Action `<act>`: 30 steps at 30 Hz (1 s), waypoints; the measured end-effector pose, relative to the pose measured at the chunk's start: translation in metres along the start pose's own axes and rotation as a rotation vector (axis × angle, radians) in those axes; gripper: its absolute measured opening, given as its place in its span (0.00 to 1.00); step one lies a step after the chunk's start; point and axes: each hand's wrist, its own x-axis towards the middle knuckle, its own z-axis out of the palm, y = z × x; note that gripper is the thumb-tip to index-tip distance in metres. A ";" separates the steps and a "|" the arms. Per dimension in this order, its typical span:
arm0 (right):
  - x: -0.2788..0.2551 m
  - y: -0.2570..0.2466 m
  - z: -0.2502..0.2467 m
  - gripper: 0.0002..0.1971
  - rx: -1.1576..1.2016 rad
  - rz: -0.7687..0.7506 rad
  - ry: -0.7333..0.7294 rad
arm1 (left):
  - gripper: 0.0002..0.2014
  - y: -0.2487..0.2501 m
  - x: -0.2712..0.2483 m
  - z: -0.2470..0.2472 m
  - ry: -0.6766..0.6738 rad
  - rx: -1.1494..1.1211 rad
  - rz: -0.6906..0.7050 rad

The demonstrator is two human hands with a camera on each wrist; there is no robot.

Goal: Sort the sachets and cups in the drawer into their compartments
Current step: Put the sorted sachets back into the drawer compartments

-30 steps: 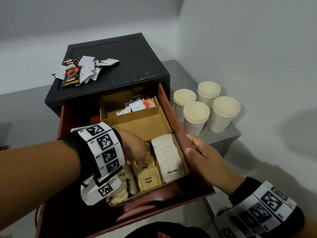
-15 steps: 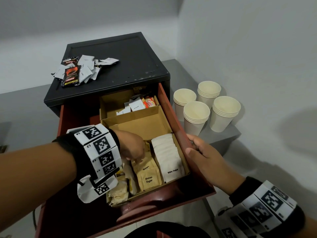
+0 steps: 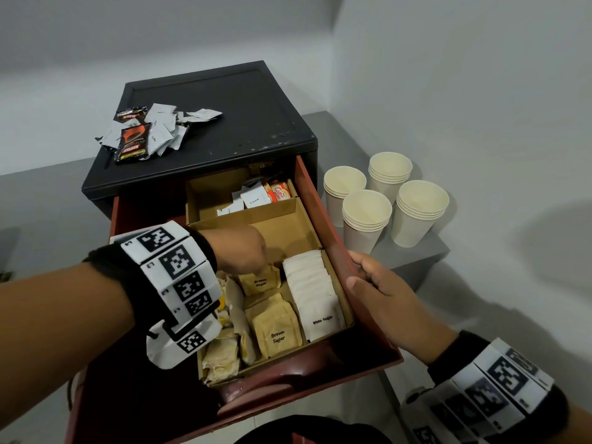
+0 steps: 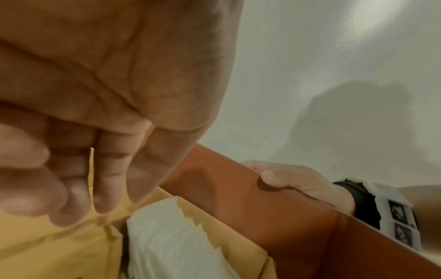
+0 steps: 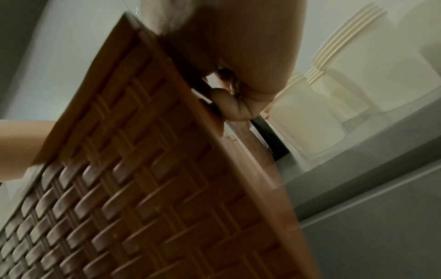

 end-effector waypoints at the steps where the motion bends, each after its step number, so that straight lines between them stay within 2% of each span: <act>1: 0.000 0.000 0.000 0.18 -0.002 -0.004 0.002 | 0.14 -0.002 0.001 0.000 0.002 0.012 -0.013; 3: 0.001 -0.001 0.000 0.18 -0.003 -0.015 0.003 | 0.14 -0.004 0.003 0.005 -0.047 0.041 -0.015; 6: 0.000 -0.002 -0.001 0.17 -0.002 -0.016 0.000 | 0.04 0.005 0.007 0.016 -0.138 0.028 -0.027; 7: 0.000 -0.003 -0.001 0.16 -0.004 -0.015 0.005 | 0.04 0.010 0.007 0.019 -0.171 0.056 -0.037; 10: 0.000 -0.005 0.000 0.14 -0.005 -0.019 0.017 | 0.13 0.022 0.009 0.028 -0.231 0.139 -0.036; 14: -0.001 -0.007 -0.001 0.20 -0.010 -0.006 -0.004 | 0.22 0.027 0.015 0.037 -0.219 0.147 -0.018; 19: 0.000 -0.009 -0.003 0.20 -0.079 -0.007 -0.014 | 0.22 0.026 0.017 0.038 -0.199 0.133 -0.012; 22: 0.002 -0.014 -0.007 0.18 -0.174 -0.002 -0.076 | 0.19 0.025 0.017 0.038 -0.175 0.166 0.004; 25: 0.006 -0.026 -0.013 0.22 -0.286 0.042 -0.139 | 0.17 0.023 0.015 0.036 -0.176 0.146 0.063; 28: 0.014 -0.043 -0.023 0.28 -0.417 0.094 -0.123 | 0.14 0.017 0.015 0.034 -0.161 0.059 0.103; 30: 0.021 -0.062 -0.031 0.26 -0.479 0.098 -0.100 | 0.11 0.013 0.014 0.034 -0.129 0.000 0.122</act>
